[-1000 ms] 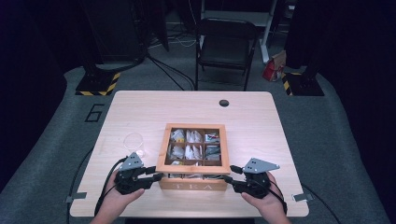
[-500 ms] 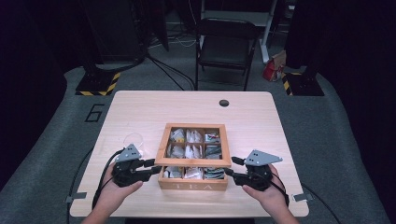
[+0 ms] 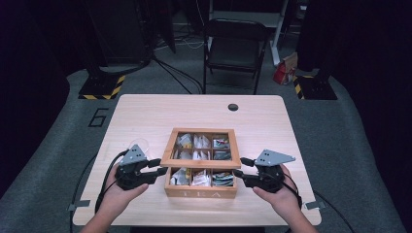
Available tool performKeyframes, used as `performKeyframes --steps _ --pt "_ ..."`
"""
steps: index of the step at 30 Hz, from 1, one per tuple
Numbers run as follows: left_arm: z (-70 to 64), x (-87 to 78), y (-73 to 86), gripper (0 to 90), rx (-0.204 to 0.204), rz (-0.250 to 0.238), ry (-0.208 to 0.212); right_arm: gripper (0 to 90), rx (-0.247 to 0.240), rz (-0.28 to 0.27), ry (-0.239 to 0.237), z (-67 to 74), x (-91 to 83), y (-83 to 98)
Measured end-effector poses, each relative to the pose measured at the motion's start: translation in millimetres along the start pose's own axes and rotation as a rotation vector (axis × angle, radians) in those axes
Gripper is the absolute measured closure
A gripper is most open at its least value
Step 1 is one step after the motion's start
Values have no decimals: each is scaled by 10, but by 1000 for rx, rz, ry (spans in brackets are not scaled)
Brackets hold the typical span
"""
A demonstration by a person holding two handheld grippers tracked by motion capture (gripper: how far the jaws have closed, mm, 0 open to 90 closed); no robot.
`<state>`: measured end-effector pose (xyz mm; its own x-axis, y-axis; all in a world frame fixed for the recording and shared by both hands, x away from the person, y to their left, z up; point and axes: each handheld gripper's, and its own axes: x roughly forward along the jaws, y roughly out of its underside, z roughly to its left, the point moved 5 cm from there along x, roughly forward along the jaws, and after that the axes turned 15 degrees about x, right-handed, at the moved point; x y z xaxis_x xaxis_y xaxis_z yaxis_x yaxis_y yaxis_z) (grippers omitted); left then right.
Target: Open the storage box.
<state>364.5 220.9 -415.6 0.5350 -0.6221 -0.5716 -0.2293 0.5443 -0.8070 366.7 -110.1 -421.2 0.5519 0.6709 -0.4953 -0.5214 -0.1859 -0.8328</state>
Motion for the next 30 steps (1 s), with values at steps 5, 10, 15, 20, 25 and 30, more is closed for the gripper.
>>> performKeyframes --steps 5,10,15,20,25,30 --pt "50 -23 -68 594 0 -12 2 497 -10 -16 5 7 -13 -90" --pt "96 -37 -137 592 9 -14 -4 496 -11 -10 0 -1 -26 -175" --pt "155 -62 -223 593 22 -20 -13 500 -7 -12 3 -5 -40 -285" --pt "231 -74 -294 593 9 -37 0 502 -10 -4 4 -22 -51 -411" --pt "306 -84 -371 594 5 -56 -3 505 -16 -9 2 -44 -54 -513" --pt "401 -85 -501 598 13 -65 -22 481 4 -56 10 -72 -45 -629"
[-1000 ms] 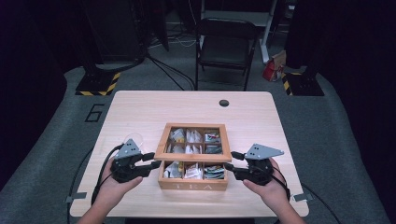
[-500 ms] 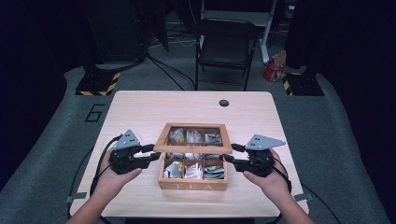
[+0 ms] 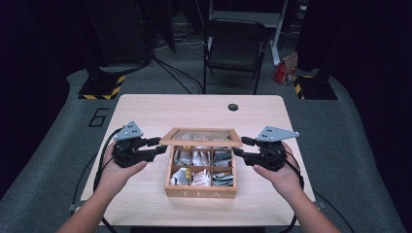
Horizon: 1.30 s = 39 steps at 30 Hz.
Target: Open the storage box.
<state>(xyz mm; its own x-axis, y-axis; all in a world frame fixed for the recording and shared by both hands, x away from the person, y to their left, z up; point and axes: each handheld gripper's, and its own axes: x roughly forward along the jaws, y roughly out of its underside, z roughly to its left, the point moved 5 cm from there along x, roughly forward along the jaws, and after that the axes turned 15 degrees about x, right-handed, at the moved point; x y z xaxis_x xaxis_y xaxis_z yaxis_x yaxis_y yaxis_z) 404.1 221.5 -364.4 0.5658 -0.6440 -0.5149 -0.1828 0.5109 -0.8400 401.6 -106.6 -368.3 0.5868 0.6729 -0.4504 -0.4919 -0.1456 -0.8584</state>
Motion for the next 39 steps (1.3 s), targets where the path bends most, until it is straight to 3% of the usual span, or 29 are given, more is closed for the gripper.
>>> performKeyframes --steps 7,15,18,24,31,39 --pt "104 39 -89 597 -5 -3 -11 452 22 1 29 -121 101 -18" --pt "179 55 -152 597 -12 -11 -16 503 50 16 56 -296 297 -51" --pt "201 62 -175 597 -15 -15 -17 568 61 1 72 -335 346 -100" --pt "246 86 -214 595 -16 -24 -31 599 71 -8 84 -356 375 -137" --pt "304 183 -101 556 -20 -3 -47 590 52 -6 91 -361 406 -158" --pt "351 315 -11 548 -25 7 -58 590 80 -24 90 -382 418 -189"
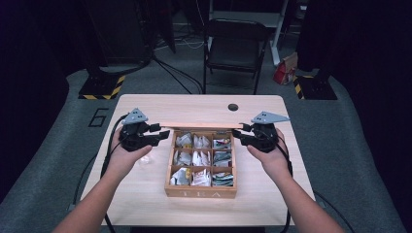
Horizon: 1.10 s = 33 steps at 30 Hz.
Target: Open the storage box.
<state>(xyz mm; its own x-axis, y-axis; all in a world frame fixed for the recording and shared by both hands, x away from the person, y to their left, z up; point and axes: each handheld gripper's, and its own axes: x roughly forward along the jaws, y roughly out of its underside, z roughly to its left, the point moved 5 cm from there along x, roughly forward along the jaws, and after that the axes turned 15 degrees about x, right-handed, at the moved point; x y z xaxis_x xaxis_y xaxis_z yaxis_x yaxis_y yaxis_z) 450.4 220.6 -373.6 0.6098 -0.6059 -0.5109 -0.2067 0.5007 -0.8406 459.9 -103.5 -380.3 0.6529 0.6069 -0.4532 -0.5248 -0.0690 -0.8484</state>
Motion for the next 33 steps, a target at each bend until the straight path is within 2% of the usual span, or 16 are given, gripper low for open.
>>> performKeyframes --steps 11,17,18,22,33 --pt "73 225 69 522 -23 19 -7 590 21 -9 -10 -27 19 -45" --pt "100 317 72 540 -30 9 -15 589 21 -9 -12 -33 21 -51" --pt "110 322 72 540 -21 10 -16 589 21 -9 -12 -33 21 -51" --pt "146 336 61 595 -28 3 -22 589 19 -12 -14 -38 23 -54" --pt "176 363 27 599 -30 4 -38 572 30 -19 -26 -58 41 -83"
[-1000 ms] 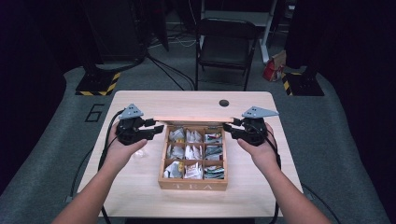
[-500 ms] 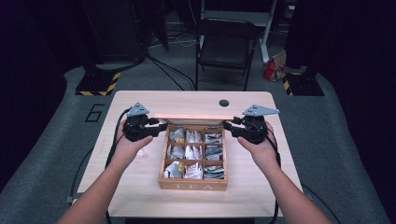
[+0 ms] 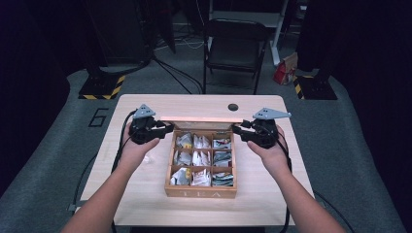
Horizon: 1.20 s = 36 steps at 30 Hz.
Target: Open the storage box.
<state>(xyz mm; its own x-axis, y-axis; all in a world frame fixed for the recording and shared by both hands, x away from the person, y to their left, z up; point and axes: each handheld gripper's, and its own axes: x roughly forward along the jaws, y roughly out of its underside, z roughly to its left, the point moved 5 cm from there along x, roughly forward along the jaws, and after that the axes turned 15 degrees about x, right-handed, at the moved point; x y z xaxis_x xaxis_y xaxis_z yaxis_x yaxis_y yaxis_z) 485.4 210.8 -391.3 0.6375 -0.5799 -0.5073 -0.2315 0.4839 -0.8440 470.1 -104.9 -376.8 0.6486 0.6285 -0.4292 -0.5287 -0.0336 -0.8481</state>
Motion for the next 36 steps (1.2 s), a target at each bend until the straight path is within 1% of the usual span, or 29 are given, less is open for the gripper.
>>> performKeyframes --steps 3,4,5,7,12,15,16,19,23,25,26,29,30,32,34,35,36 --pt "15 10 -19 601 -5 1 -6 555 5 -2 -4 -23 24 -12" --pt "20 13 -28 602 -9 1 -4 555 7 1 0 -28 30 -12" --pt "29 18 -36 603 -10 0 -7 554 -1 2 6 -44 43 -15" --pt "39 23 -45 604 -10 3 -7 553 8 7 10 -64 66 -15" --pt "79 49 -73 607 -17 -9 -14 539 0 11 22 -117 147 -10" --pt "105 64 -76 607 -22 -22 -10 538 20 11 21 -162 205 -7" --pt "114 69 -76 606 -32 -27 -5 538 25 10 23 -176 220 -9" --pt "125 79 -83 606 -33 -26 -9 533 28 9 29 -258 282 -17" --pt "152 99 -106 605 -44 -21 -8 537 24 22 32 -303 331 2" --pt "160 109 -112 606 -50 -26 -8 540 31 24 25 -316 351 11" --pt "174 112 -112 605 -44 -24 -1 545 26 29 25 -331 377 26" --pt "176 117 -115 604 -49 -25 3 555 28 36 28 -338 401 45" --pt "181 119 -119 604 -47 -21 6 568 21 42 30 -345 416 56" --pt "189 133 -127 604 -48 -25 1 579 20 51 35 -355 446 79" --pt "198 141 -130 603 -48 -22 -1 585 5 55 40 -376 478 94" --pt "195 147 -132 602 -54 -23 0 585 15 58 42 -378 486 101" --pt "202 154 -133 601 -47 -22 -1 586 13 60 43 -389 498 105"
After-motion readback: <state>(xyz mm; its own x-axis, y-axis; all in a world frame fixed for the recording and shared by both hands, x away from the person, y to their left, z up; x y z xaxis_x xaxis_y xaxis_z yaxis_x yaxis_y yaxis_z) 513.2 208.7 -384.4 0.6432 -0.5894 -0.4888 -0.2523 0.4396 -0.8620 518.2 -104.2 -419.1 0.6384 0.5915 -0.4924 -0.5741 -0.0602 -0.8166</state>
